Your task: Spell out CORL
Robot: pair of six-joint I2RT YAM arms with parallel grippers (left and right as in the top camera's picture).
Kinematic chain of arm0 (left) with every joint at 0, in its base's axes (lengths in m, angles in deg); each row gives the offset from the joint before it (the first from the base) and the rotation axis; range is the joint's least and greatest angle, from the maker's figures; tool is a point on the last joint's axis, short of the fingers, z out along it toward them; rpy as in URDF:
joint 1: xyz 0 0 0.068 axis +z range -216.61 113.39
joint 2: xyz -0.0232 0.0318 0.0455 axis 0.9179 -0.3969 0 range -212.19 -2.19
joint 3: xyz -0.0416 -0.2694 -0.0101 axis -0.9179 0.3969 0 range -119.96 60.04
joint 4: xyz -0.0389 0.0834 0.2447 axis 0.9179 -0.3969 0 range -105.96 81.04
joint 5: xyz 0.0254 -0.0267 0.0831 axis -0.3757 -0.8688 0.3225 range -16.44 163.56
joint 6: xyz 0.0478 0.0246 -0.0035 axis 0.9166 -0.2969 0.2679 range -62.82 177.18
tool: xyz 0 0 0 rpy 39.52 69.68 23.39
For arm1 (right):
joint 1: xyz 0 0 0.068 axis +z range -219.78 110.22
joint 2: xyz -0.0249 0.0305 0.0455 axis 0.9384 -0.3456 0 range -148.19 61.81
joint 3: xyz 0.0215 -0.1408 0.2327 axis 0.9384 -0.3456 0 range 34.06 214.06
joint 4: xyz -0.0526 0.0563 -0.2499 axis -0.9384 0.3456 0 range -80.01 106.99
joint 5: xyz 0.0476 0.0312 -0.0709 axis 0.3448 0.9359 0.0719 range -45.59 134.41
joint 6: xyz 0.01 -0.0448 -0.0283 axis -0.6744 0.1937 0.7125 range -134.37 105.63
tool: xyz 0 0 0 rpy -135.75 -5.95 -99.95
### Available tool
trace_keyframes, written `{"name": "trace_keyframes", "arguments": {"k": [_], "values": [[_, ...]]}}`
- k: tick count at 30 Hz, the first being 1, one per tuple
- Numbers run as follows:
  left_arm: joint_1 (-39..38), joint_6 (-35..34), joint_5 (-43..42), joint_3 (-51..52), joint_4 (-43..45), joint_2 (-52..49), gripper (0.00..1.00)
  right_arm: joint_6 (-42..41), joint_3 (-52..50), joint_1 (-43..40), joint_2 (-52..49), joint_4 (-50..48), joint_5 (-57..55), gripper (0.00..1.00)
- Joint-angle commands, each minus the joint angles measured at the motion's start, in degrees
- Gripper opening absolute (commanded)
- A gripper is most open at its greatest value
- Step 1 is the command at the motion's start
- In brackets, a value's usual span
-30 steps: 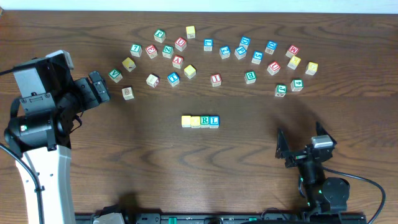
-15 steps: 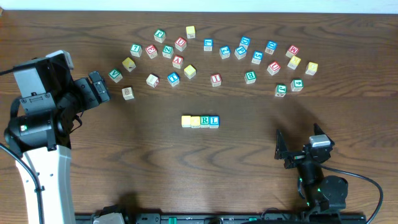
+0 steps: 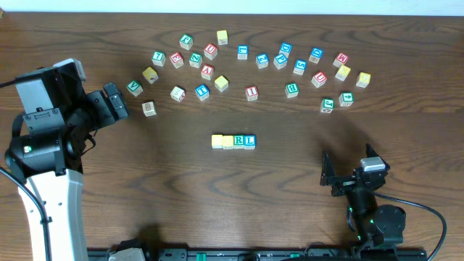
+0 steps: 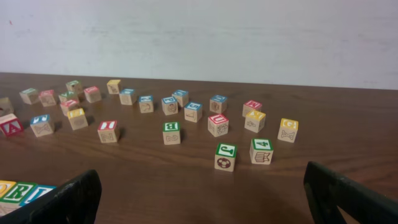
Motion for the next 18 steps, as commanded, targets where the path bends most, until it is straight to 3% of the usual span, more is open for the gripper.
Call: {"name": "trace_keyframes", "arguments": {"k": [1, 10, 14, 18], "values": [[0.2, 0.3, 0.1, -0.6, -0.2, -0.3, 0.98, 0.2, -0.2, -0.3, 0.4, 0.2, -0.4, 0.99], [-3.4, 2.1, 4.3, 3.1, 1.3, 6.4, 0.98, 0.2, -0.2, -0.3, 0.4, 0.2, -0.4, 0.99], [-6.8, 9.2, 4.6, 12.5, 15.6, 15.2, 0.98, 0.2, -0.2, -0.3, 0.4, 0.2, -0.4, 0.99], [-7.8, 10.2, 4.6, 26.5, 34.0, 25.4, 0.98, 0.2, -0.2, -0.3, 0.4, 0.2, -0.4, 0.99]]}}
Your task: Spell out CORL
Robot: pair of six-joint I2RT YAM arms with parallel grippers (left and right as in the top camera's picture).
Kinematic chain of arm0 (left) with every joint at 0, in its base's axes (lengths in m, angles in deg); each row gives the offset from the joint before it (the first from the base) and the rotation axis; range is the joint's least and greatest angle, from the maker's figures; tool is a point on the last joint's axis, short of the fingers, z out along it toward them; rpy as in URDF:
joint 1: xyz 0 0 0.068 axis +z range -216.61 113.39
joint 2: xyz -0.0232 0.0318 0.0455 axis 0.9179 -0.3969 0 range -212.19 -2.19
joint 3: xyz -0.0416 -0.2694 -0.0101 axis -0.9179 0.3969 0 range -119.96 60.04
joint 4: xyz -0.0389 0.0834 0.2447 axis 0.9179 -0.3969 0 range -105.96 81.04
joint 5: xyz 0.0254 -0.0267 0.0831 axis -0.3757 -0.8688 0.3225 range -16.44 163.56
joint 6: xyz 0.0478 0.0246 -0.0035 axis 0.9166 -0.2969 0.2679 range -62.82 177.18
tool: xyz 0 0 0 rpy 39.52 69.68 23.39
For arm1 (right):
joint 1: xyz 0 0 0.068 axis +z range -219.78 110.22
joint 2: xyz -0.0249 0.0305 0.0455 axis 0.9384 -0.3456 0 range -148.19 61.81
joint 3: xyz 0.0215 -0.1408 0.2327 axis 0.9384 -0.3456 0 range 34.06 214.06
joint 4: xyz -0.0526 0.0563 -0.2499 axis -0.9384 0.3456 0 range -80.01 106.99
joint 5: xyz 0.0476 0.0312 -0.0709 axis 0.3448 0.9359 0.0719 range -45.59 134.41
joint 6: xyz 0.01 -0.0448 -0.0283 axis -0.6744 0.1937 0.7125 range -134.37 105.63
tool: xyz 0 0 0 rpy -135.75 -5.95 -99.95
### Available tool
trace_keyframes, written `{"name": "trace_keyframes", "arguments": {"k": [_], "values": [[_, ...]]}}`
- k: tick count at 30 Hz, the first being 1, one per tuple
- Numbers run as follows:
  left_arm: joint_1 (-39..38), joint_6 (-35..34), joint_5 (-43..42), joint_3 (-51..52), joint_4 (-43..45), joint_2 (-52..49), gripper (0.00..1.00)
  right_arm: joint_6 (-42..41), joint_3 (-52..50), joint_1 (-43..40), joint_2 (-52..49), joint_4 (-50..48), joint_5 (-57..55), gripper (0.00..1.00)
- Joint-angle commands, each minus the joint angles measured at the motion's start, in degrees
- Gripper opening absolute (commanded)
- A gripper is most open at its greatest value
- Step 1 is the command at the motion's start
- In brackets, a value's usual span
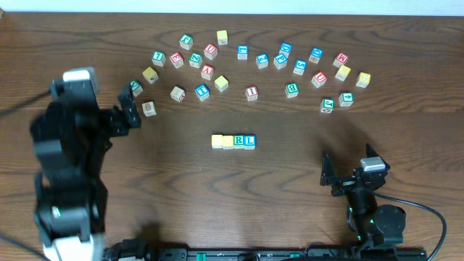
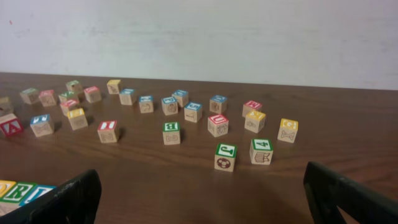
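Note:
Four letter blocks stand touching in a row [image 1: 233,141] at the table's middle: two yellow ones whose letters I cannot read, then a green R [image 1: 238,141] and a blue L [image 1: 249,141]. The row's end shows at the bottom left of the right wrist view [image 2: 18,191]. My left gripper [image 1: 132,105] hovers far left of the row, beside a tan block [image 1: 148,108], looking open and empty. My right gripper [image 1: 326,174] rests at the front right, wide open with nothing between its fingers [image 2: 62,199].
Several loose letter blocks are scattered in a band across the back of the table [image 1: 290,69], among them a green J block [image 2: 226,156] and a green 4 block [image 2: 262,150]. A pale wall [image 2: 199,37] rises behind the table.
My left arm has turned so that its body stands lower in the overhead view. Its gripper now sits slightly further right, next to the tan block. The right arm and all blocks are unchanged.

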Motion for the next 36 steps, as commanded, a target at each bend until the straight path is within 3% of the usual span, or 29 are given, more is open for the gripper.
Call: {"name": "trace_keyframes", "arguments": {"k": [1, 6, 15, 36], "values": [[-0.4, 3.3, 1.2, 12.1, 10.3, 7.9, 0.98, 0.2, -0.2, -0.3, 0.4, 0.2, -0.4, 0.99], [-0.4, 3.3, 1.2, 29.0, 24.6, 20.4, 0.98, 0.2, -0.2, -0.3, 0.4, 0.2, -0.4, 0.99], [-2.9, 7.2, 1.7, 46.8, 26.1, 40.8, 0.98, 0.2, -0.2, -0.3, 0.4, 0.2, -0.4, 0.99], [-3.2, 7.4, 4.0, 54.4, 15.3, 47.5, 0.98, 0.2, -0.2, -0.3, 0.4, 0.2, -0.4, 0.99]]}}
